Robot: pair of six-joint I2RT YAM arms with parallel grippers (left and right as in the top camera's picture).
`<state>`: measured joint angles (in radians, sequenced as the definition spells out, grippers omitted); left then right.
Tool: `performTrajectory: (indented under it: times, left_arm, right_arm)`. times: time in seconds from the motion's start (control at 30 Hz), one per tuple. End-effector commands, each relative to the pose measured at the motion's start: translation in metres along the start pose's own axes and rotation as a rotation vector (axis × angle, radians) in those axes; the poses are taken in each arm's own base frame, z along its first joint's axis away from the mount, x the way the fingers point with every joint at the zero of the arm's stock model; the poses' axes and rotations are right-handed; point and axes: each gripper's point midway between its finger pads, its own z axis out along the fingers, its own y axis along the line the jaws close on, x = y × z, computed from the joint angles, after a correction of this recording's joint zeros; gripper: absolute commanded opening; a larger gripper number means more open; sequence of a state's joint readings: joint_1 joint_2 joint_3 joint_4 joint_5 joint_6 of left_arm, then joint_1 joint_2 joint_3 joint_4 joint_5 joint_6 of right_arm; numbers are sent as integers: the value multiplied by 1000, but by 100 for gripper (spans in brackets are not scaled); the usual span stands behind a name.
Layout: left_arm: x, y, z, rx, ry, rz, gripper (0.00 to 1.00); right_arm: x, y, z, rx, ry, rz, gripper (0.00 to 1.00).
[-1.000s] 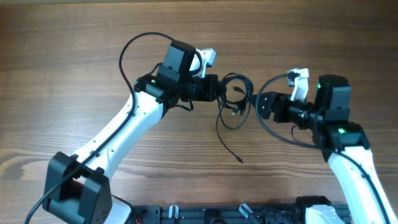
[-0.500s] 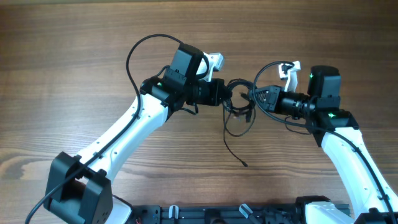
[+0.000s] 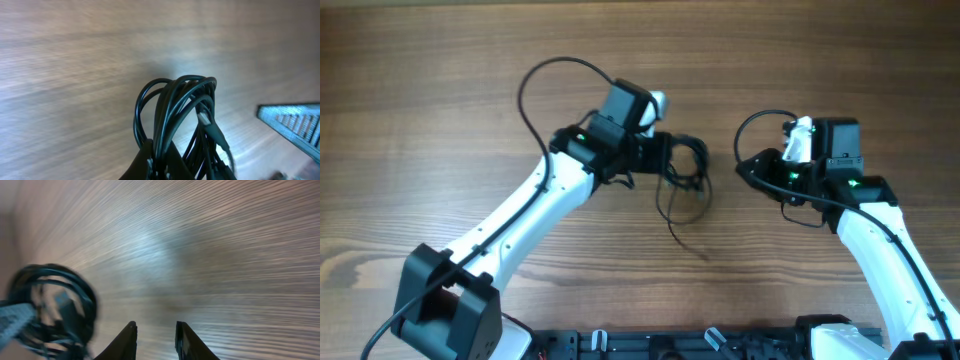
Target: Untangle cables
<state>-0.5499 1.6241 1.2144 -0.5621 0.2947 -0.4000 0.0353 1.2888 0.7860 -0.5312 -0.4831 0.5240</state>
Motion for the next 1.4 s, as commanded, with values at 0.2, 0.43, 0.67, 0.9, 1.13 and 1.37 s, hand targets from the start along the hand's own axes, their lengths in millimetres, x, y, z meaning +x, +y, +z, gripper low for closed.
performTrajectory:
  times: [0.2, 0.43, 0.67, 0.9, 1.13, 1.37]
  left_arm:
    - [15, -23, -4, 141, 77, 17, 4]
    - [34, -73, -22, 461, 166, 184, 4]
    - [34, -75, -23, 476, 164, 194, 4]
    - [16, -83, -24, 503, 82, 241, 4]
    - [-4, -74, -28, 497, 20, 220, 4]
    - [-16, -55, -34, 492, 14, 130, 4]
  right_arm:
    - [-4, 9, 0, -41, -10, -95, 36]
    - [7, 66, -12, -366, 42, -297, 36]
    - [14, 92, -25, -533, 73, -344, 29]
    - [19, 96, -28, -568, 100, -335, 19]
    - [21, 86, -23, -510, 111, -299, 4]
    - [21, 61, -12, -363, 111, -242, 4]
